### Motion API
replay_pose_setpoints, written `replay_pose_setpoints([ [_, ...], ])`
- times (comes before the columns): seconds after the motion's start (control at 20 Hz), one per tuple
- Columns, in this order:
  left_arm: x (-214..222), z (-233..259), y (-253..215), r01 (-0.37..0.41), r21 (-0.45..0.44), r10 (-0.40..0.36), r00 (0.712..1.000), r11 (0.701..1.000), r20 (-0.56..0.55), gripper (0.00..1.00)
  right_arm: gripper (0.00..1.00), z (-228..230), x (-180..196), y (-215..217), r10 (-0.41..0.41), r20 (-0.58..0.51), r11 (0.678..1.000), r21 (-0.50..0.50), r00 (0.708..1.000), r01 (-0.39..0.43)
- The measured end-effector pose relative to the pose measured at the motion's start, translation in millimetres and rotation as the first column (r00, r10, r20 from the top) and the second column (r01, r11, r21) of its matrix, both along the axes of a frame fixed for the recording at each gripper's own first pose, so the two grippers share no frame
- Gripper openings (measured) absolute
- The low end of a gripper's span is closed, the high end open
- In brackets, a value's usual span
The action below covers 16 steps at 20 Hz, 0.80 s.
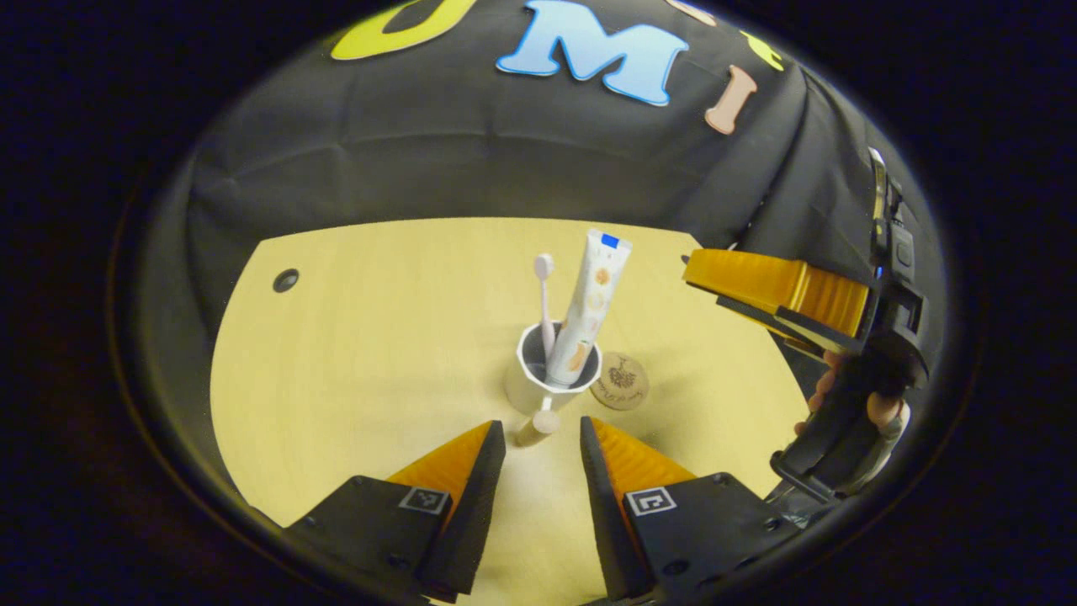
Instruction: Put the toothbrush and toothpaste on the desktop into the cup, then pick up the cup and place it on the coaster on the desktop.
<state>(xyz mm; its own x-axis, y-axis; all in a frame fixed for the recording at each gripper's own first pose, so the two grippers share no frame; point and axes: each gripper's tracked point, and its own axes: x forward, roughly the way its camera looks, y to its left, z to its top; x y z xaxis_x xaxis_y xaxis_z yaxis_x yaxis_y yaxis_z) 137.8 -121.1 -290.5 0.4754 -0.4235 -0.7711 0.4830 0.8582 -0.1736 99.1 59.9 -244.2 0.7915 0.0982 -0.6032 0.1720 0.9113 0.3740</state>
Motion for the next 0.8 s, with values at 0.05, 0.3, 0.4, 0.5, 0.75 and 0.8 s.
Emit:
replay_pose_setpoints([
  [0.05, -1.0, -12.3, -4.9, 0.038, 0.031, -0.037, 0.998, 0.999, -0.048, 0.62, 0.94, -1.1, -5.0, -9.1, -0.016, -0.004, 1.000, -0.004, 1.000, 0.016],
  [0.3, 12.2, -58.3, -7.8, 0.185, 0.197, -0.144, 0.968, 0.963, -0.206, 0.63, 0.94, -16.5, -40.1, -71.3, -0.117, -0.045, 0.993, -0.030, 0.992, 0.116],
  [0.4, 16.8, -68.0, -10.4, 0.217, 0.231, -0.164, 0.960, 0.948, -0.228, 0.62, 0.94, -22.5, -49.6, -83.2, -0.145, -0.063, 0.989, -0.024, 0.987, 0.144],
  [0.5, 25.3, -78.9, -11.9, 0.229, 0.278, -0.163, 0.957, 0.933, -0.241, 0.63, 0.94, -31.4, -58.8, -97.1, -0.167, -0.090, 0.986, -0.027, 0.982, 0.165],
  [0.75, 35.6, -110.3, -2.0, 0.285, 0.406, -0.146, 0.929, 0.869, -0.340, 0.53, 0.94, -46.8, -64.4, -113.4, -0.189, -0.129, 0.982, -0.035, 0.973, 0.187],
  [0.8, 36.1, -114.1, -5.3, 0.286, 0.405, -0.144, 0.927, 0.868, -0.345, 0.57, 0.94, -48.1, -64.0, -113.7, -0.188, -0.134, 0.982, -0.034, 0.973, 0.185],
])
